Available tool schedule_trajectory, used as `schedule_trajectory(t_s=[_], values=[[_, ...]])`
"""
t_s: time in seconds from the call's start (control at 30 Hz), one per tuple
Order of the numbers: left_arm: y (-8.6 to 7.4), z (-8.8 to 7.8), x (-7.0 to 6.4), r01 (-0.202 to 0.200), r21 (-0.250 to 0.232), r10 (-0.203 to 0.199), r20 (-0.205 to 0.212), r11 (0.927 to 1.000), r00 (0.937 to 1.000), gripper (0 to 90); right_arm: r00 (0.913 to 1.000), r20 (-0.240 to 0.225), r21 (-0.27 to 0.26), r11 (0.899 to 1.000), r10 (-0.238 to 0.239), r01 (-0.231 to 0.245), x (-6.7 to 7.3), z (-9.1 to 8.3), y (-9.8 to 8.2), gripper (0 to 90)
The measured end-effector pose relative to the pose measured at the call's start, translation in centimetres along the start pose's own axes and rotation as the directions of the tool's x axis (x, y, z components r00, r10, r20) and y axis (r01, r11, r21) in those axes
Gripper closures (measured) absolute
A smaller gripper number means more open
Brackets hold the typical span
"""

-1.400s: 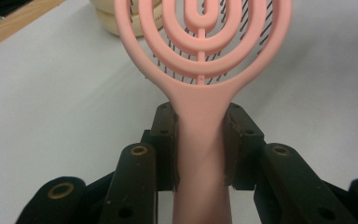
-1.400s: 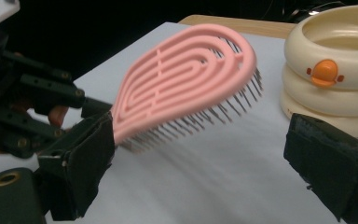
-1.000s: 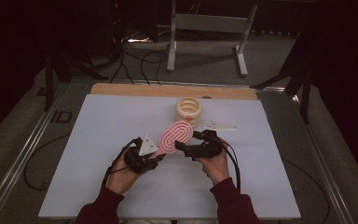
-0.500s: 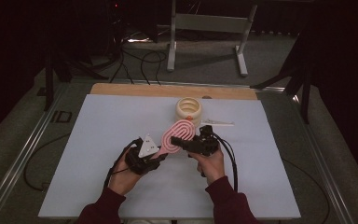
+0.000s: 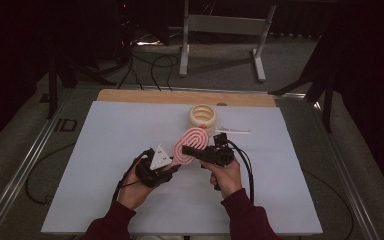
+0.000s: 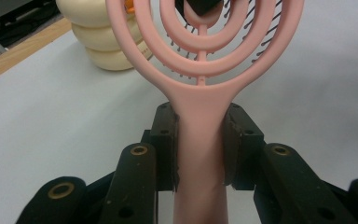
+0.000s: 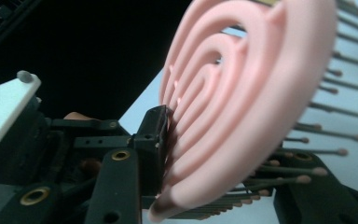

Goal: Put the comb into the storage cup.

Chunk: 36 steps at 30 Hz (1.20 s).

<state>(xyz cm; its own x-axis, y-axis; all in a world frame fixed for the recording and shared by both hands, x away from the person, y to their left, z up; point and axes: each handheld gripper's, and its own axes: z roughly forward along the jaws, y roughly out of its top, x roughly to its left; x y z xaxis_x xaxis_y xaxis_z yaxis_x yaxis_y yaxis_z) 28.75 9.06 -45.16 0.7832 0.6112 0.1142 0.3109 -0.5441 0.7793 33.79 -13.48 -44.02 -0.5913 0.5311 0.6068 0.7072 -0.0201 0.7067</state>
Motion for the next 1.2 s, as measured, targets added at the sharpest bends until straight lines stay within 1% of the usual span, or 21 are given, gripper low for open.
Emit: schedule_trajectory(t_s=[0.03, 0.07, 0.13, 0.27, 0.33, 0.47, 0.53, 0.63, 0.67, 0.7, 0.8, 0.87, 0.9, 0.97, 1.0, 1.07, 1.1, 1.17, 1.2], values=[[0.0, 0.0, 0.0, 0.002, 0.0, -0.002, 0.001, 1.0, 1.0, 69.8, 0.9995, -0.022, -0.002, 1.0, 0.021, -0.021, 0.0, 0.0, 0.0, 61.0], [0.0, 0.0, 0.0, 0.003, 0.003, -0.003, 0.0, 1.0, 1.0, 69.8, 0.9989, -0.033, -0.001, 0.999, 0.032, -0.032, -0.1, 0.1, 0.0, 61.8], [0.0, 0.0, 0.1, 0.003, 0.004, -0.003, 0.0, 1.0, 1.0, 69.8, 0.9982, -0.042, 0.003, 0.999, 0.043, -0.043, 0.0, 0.1, 0.0, 62.7], [0.0, 0.1, 0.0, 0.002, 0.005, -0.002, 0.0, 1.0, 1.0, 69.8, 0.9979, -0.046, 0.005, 0.999, 0.046, -0.045, 0.1, 0.1, -0.1, 63.2], [0.0, 0.0, 0.0, 0.005, -0.001, -0.005, 0.001, 1.0, 1.0, 69.6, 0.9969, -0.056, -0.002, 0.998, 0.055, -0.055, 0.1, 0.0, -0.1, 63.5], [0.0, 0.1, 0.1, 0.01, -0.002, -0.01, 0.004, 0.9999, 0.9999, 68.9, 0.9976, -0.049, -0.005, 0.999, 0.048, -0.048, 0.2, 0.0, -0.1, 63.6], [0.0, 0.1, 0.1, 0.013, -0.004, -0.013, 0.003, 0.9999, 0.9999, 65.6, 0.9979, -0.048, -0.003, 0.999, 0.045, -0.045, 0.2, 0.0, -0.1, 63.6], [0.0, 0.1, 0.1, 0.013, -0.004, -0.013, 0.003, 0.9999, 0.9999, 65.6, 0.9982, -0.047, -0.003, 0.999, 0.037, -0.038, 0.2, 0.0, -0.1, 63.7], [-0.2, 0.1, 0.4, 0.042, -0.021, -0.042, 0.015, 0.9989, 0.999, 65.6, 0.9982, -0.047, -0.003, 0.999, 0.037, -0.038, 0.2, 0.0, -0.1, 63.7], [-0.2, 0.0, 0.5, 0.046, -0.023, -0.045, 0.015, 0.9987, 0.9989, 59.0, 0.9985, -0.042, -0.01, 0.999, 0.035, -0.035, 0.2, -0.1, 0.0, 63.7], [-0.2, -0.2, 0.7, 0.068, -0.049, -0.067, 0.024, 0.9964, 0.9975, 55.3, 0.9984, -0.045, -0.022, 0.999, 0.034, -0.035, 0.2, -0.2, 0.1, 63.7], [-0.2, -0.5, 0.9, 0.1, -0.073, -0.096, 0.048, 0.9924, 0.9942, 52.1, 0.9986, -0.042, -0.025, 0.999, 0.031, -0.032, 0.2, -0.3, 0.1, 63.7], [-0.2, -0.5, 0.9, 0.1, -0.073, -0.096, 0.048, 0.9924, 0.9942, 51.1, 0.9986, -0.042, -0.025, 0.999, 0.031, -0.032, 0.2, -0.3, 0.1, 63.7], [-0.1, -0.9, 1.1, 0.121, -0.093, -0.116, 0.06, 0.9883, 0.9914, 49.7, 0.9989, -0.037, -0.03, 0.999, 0.028, -0.03, 0.1, -0.5, 0.2, 63.7], [-0.1, -1.1, 1.2, 0.129, -0.1, -0.123, 0.064, 0.9866, 0.9903, 47.3, 0.9991, -0.035, -0.031, 0.999, 0.024, -0.025, 0.1, -0.5, 0.3, 63.7], [-0.1, -1.1, 1.2, 0.129, -0.1, -0.123, 0.064, 0.9866, 0.9903, 45.8, 0.9993, -0.031, -0.031, 0.999, 0.023, -0.024, 0.0, -0.6, 0.3, 63.7], [-0.1, -1.7, 1.3, 0.135, -0.101, -0.128, 0.077, 0.9856, 0.9888, 43.9, 0.9995, -0.023, -0.034, 0.999, 0.023, -0.024, -0.1, -0.8, 0.4, 63.7], [-0.3, -2.1, 1.5, 0.154, -0.094, -0.143, 0.116, 0.9835, 0.9828, 43.9, 0.9997, -0.019, -0.041, 0.999, 0.017, -0.018, -0.2, -1.0, 0.5, 63.7], [-0.3, -2.1, 1.5, 0.154, -0.094, -0.143, 0.116, 0.9835, 0.9828, 43.4, 0.9998, -0.013, -0.047, 0.999, 0.013, -0.013, -0.2, -1.1, 0.5, 63.7]])
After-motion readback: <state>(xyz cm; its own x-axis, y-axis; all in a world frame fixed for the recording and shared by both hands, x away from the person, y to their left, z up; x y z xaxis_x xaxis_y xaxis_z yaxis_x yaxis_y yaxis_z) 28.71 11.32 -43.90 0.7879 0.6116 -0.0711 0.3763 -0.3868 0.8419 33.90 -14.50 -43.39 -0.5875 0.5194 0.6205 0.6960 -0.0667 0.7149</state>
